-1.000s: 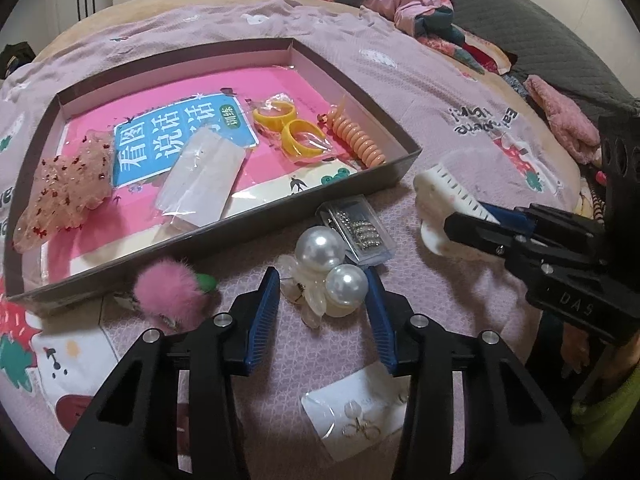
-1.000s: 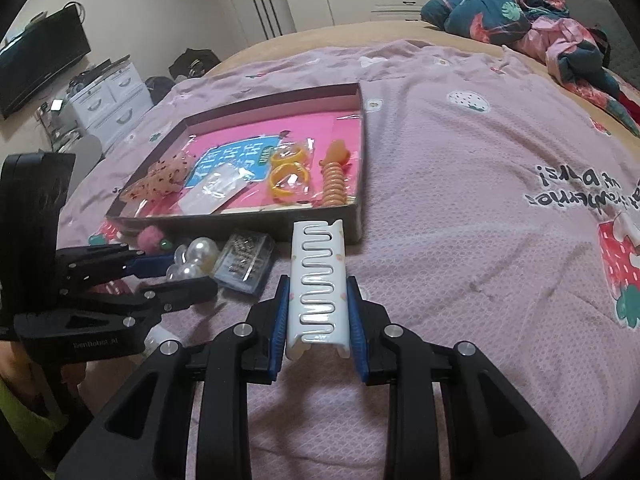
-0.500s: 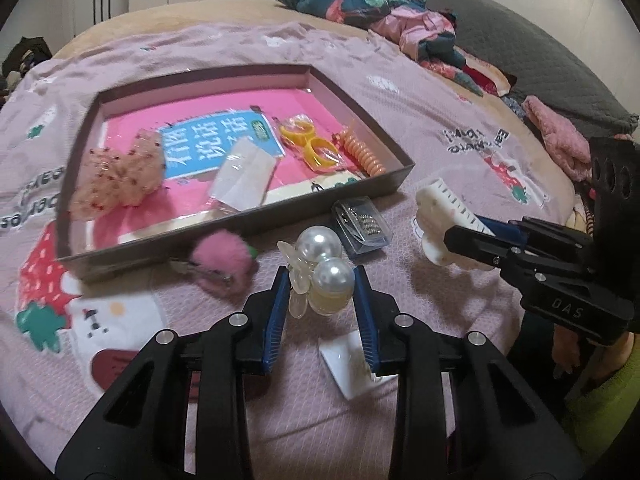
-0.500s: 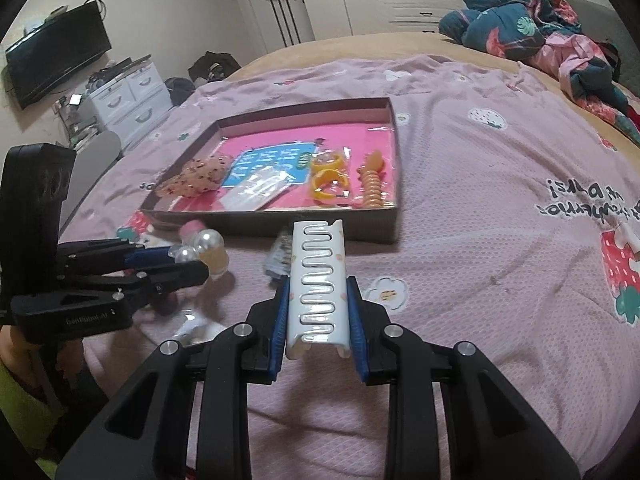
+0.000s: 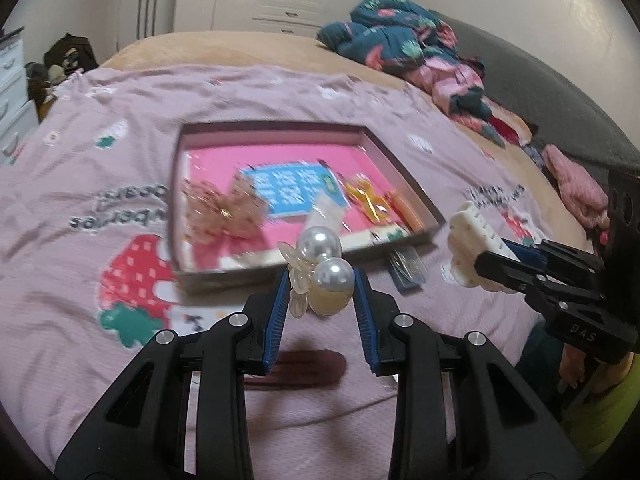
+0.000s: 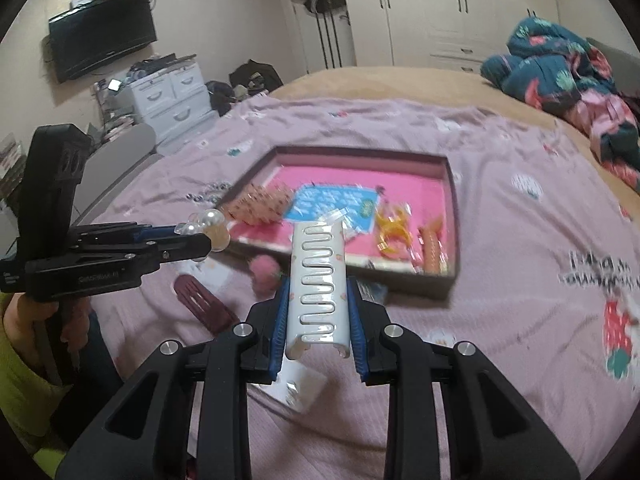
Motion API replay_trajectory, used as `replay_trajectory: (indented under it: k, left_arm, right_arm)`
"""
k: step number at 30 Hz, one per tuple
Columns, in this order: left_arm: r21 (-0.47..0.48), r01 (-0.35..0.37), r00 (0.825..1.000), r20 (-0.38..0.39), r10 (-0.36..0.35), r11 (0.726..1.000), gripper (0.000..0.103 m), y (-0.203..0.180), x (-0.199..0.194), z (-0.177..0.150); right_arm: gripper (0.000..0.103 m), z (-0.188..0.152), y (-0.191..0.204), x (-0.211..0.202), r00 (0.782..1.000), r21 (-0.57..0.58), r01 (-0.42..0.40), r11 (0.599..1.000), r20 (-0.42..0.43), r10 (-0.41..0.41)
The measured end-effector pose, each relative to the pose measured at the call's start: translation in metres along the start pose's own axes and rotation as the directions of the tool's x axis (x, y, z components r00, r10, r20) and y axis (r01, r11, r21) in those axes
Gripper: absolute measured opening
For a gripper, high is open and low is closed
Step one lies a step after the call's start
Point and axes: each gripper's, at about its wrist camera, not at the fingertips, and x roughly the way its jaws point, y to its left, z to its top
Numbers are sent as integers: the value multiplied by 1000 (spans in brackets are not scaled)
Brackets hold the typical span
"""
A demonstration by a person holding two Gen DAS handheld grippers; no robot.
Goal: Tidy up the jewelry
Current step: 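Carry the white claw clip with the right tool while the left tool carries the pearl clip to the tray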
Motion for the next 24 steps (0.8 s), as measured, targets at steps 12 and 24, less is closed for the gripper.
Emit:
replay_trajectory:
  k: [12,24]
  left_arm:
    - [-47,-49,997,57,52,998,24,28,-13,31]
    - [-56,-36,997,60,39,998,24,37,11,63]
  right_arm:
    - [26,53,-5,10,997,-7,23,1000,69,-22]
    - [26,81,-51,27,988,50,126,991,81,-130]
